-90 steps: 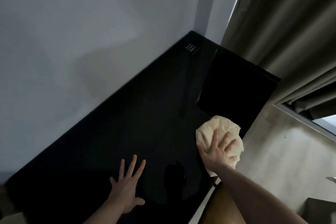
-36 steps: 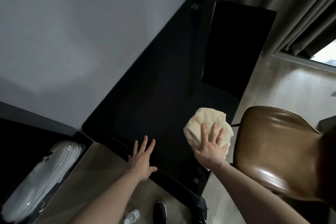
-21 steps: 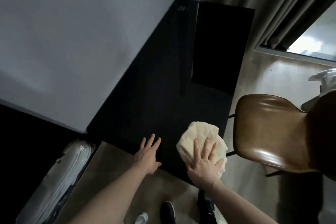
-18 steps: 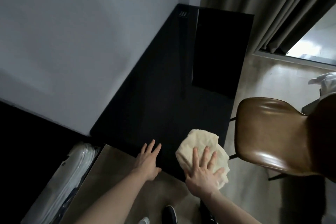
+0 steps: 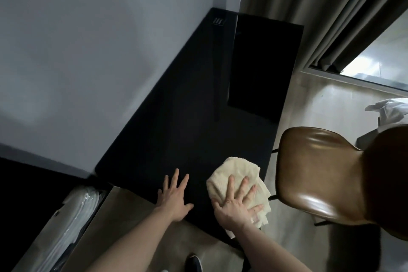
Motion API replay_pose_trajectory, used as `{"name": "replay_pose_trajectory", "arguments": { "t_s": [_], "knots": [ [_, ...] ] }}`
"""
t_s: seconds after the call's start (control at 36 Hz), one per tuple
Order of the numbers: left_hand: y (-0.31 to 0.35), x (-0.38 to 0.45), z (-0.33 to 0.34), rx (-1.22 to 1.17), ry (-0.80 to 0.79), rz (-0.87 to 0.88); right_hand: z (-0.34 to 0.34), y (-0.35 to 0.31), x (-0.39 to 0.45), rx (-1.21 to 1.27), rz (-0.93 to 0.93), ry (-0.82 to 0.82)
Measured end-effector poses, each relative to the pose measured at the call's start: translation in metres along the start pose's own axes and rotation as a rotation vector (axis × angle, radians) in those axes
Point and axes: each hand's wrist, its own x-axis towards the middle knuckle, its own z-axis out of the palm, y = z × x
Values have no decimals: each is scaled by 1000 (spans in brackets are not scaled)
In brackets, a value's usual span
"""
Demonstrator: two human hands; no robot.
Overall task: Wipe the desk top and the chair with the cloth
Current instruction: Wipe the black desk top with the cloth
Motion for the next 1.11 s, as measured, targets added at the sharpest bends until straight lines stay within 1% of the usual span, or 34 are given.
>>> {"name": "replay_pose_trajectory", "arguments": {
  "t_s": [0.14, 0.25, 0.36, 0.47, 0.61, 0.78, 0.89, 1.11],
  "knots": [
    [21, 22, -16, -77, -31, -71, -31, 0, 23, 37, -8, -21],
    [41, 34, -22, -137, -44, -162, -55, -1, 43, 45, 28, -49],
    [56, 37, -24, -161, -46, -229, -78, 0, 64, 2, 21, -63],
    [62, 36, -25, -211, -30, -258, -96, 1, 80, -21, 15, -77],
    [69, 35, -23, -264, -52, -240, -115, 2, 90, -45, -2, -77],
    [71, 43, -25, -249, -19, -207, -129, 6, 101, -107, -28, -62],
    [70, 45, -27, -251, -24, -207, -139, 5, 109, -122, -23, -65],
    [81, 69, -59, -250, -16, -161, -169, 3, 136, -135, -10, -90]
  ]
}}
